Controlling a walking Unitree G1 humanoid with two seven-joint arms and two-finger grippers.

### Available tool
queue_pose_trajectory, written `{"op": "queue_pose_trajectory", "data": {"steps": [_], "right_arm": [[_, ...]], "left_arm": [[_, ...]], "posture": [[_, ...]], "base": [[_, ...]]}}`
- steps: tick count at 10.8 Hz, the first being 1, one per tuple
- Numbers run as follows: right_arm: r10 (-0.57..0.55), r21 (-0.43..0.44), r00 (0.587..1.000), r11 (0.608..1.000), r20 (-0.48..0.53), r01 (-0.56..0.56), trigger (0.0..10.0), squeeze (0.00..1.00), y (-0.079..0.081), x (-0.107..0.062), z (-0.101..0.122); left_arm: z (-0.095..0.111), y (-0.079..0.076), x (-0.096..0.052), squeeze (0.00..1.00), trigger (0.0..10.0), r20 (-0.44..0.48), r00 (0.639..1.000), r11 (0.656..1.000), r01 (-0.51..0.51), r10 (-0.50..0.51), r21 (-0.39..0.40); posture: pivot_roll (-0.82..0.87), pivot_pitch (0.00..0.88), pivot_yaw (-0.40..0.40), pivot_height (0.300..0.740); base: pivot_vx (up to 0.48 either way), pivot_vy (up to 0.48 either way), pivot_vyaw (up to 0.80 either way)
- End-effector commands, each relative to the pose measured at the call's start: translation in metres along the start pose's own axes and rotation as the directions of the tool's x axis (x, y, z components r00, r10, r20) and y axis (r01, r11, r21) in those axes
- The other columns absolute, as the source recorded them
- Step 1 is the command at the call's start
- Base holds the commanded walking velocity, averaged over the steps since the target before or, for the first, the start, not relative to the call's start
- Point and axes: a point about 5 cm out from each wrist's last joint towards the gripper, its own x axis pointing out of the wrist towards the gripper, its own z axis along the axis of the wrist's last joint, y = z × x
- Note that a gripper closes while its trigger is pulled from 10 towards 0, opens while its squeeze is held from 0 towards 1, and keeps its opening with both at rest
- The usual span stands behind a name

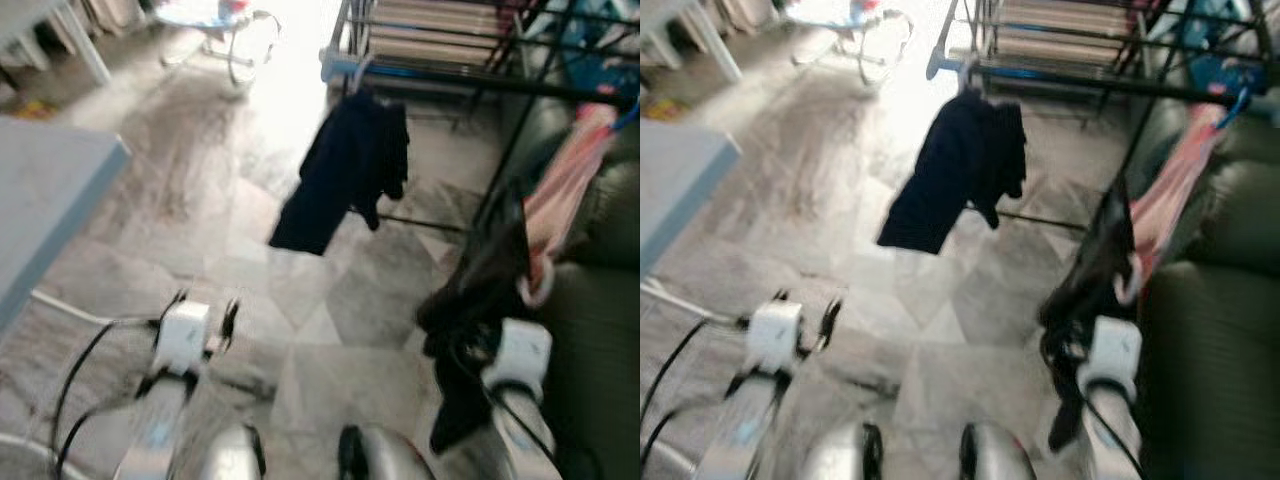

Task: Hang hanger

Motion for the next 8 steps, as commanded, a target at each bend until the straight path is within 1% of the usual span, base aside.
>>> {"op": "queue_pose_trajectory", "data": {"steps": [1, 2, 3, 4, 5, 6, 7, 8], "right_arm": [[0.023, 0.015, 0.998, 1.0, 0.056, -0.024, 10.0, 0.0, -0.004, -0.001, 0.011], [0.063, 0.007, 0.996, 0.998, 0.062, -0.063, 10.0, 0.0, -0.005, -0.003, 0.014], [0.108, -0.014, 0.991, 0.994, 0.083, -0.108, 10.0, 0.0, -0.003, 0.001, 0.022], [0.121, 0.011, 0.986, 0.992, 0.115, -0.123, 10.0, 0.0, 0.0, 0.011, 0.033], [0.131, 0.024, 0.983, 0.991, 0.126, -0.135, 10.0, 0.0, 0.004, 0.014, 0.039], [0.139, 0.033, 0.982, 0.989, 0.128, -0.144, 10.0, 0.0, 0.009, 0.016, 0.041], [0.157, 0.027, 0.979, 0.986, 0.128, -0.162, 10.0, 0.0, 0.015, 0.014, 0.042], [0.163, 0.029, 0.978, 0.985, 0.127, -0.168, 10.0, 0.0, 0.016, 0.014, 0.042]], "left_arm": [[-0.001, 0.005, -0.007, 0.0, 10.0, -0.004, 1.0, 1.0, -0.026, 0.026, 0.004], [-0.004, 0.006, -0.009, 0.0, 10.0, -0.006, 0.997, 0.997, -0.071, 0.071, 0.012], [-0.002, 0.007, -0.004, 0.0, 10.0, 0.007, 0.994, 0.993, -0.113, 0.113, 0.029], [0.005, 0.014, 0.006, 0.0, 10.0, 0.041, 0.985, 0.985, -0.168, 0.166, 0.051], [0.009, 0.019, 0.01, 0.0, 10.0, 0.055, 0.981, 0.981, -0.189, 0.187, 0.049], [0.011, 0.02, 0.013, 0.0, 10.0, 0.061, 0.98, 0.981, -0.192, 0.19, 0.038], [0.01, 0.016, 0.014, 0.0, 10.0, 0.055, 0.982, 0.983, -0.183, 0.182, 0.02], [0.008, 0.011, 0.015, 0.0, 10.0, 0.044, 0.986, 0.987, -0.163, 0.163, 0.007]], "posture": [[-0.04, 0.178, -0.053, 0.74], [-0.04, 0.182, -0.068, 0.74], [-0.04, 0.183, -0.082, 0.74], [-0.04, 0.18, -0.085, 0.74], [-0.04, 0.178, -0.084, 0.74], [-0.04, 0.174, -0.082, 0.74], [-0.05, 0.172, -0.082, 0.74], [-0.05, 0.17, -0.078, 0.74]], "base": [[0.0, 0.0, 0.0], [0.0, 0.0, 0.0], [0.0, 0.0, 0.0], [0.0, 0.0, 0.0], [0.0, 0.0, 0.0], [0.0, 0.0, -0.8], [0.0, 0.0, -0.8], [0.0, 0.0, -0.8]]}}
